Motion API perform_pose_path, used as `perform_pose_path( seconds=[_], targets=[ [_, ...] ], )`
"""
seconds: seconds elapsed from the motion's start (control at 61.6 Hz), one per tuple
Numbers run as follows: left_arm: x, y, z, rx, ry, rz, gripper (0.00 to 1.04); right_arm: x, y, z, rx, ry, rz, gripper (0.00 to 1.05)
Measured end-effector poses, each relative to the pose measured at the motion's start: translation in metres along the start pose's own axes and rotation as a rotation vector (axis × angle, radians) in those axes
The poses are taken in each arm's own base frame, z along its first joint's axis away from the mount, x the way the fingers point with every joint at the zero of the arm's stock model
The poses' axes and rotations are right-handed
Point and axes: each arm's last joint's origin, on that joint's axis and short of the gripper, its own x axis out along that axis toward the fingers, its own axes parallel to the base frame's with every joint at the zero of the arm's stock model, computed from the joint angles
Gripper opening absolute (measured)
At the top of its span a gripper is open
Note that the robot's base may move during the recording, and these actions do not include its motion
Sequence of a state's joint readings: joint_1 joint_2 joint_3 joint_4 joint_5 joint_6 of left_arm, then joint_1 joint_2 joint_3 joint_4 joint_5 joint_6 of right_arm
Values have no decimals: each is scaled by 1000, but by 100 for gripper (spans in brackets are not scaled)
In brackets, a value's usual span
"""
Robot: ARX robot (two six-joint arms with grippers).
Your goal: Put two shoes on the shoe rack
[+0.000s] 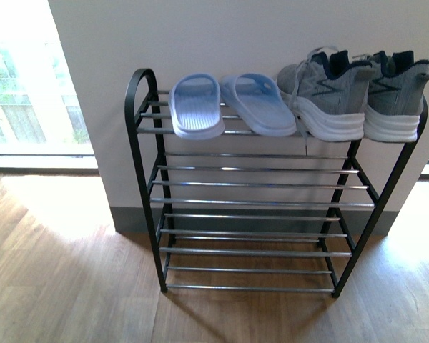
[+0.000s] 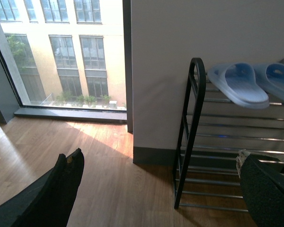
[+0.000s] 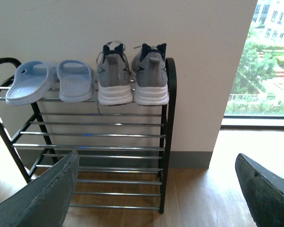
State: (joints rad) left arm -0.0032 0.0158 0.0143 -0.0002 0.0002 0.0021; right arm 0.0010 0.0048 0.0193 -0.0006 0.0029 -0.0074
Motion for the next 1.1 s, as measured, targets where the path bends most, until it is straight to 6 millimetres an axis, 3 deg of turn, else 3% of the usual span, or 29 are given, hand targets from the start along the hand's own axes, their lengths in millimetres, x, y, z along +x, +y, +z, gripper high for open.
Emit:
perform_pose_path(
  seconds=[1.103],
  targets=[
    [0,0,0,0,0,0,95,0,0,0,0,-1,3,96]
  ],
)
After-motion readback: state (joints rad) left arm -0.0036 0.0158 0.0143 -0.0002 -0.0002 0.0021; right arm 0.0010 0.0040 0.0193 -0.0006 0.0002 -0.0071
